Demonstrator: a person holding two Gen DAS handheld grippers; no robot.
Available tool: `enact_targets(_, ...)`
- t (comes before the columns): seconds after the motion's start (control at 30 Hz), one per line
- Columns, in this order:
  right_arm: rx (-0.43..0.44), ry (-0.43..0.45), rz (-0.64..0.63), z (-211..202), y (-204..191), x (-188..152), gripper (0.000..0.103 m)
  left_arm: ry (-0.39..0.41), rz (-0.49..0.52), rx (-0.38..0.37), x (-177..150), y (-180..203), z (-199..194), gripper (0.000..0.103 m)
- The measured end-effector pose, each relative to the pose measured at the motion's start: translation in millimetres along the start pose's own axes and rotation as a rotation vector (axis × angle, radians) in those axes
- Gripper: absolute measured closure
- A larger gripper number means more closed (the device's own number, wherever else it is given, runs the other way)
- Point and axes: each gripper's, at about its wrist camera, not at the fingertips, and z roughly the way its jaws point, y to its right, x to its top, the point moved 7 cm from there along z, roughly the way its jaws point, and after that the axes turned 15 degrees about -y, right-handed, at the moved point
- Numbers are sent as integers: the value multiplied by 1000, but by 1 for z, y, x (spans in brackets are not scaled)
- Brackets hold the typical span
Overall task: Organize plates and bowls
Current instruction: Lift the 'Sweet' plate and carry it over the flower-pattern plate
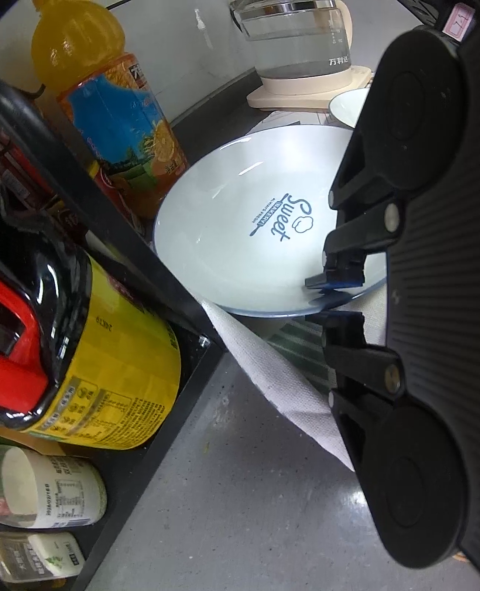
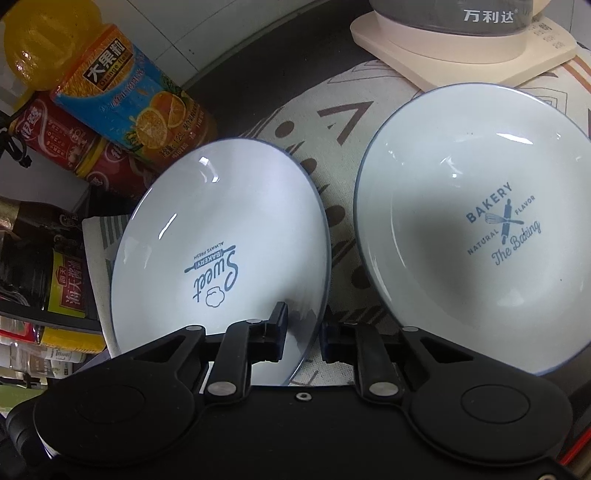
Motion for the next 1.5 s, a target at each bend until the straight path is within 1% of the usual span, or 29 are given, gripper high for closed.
enact_targets(0.1,-3,6,-30,-6,-3,-2,88,30,43,0,-2,4,-10,94)
enact_targets(0.17,0,31,-56,-14,-7,-3,90,41,50,-12,-4,7,-17,94)
enact_targets(0.27,4,62,-86,-27,-10,-5,92,49,63,-3,-7,9,-26,93)
enact_targets(0.47,28,77,-80,-38,-7,-16,91,67,84,-3,-19,9,-43,93)
enact_targets(0.67,34,106,-100,-53,-5,-36,91,77,93,-4,-38,6,-56,93)
enact_targets(0.9,34,138,-136,-68,-5,-60,91,92,97,-5,-66,-8,-76,93)
enact_targets(1.2,53,156,-159,-82,-4,-99,91,115,102,-5,-100,-26,-99,93)
enact_targets(1.5,49,163,-194,-88,-4,-135,91,115,97,2,-128,-47,-111,92)
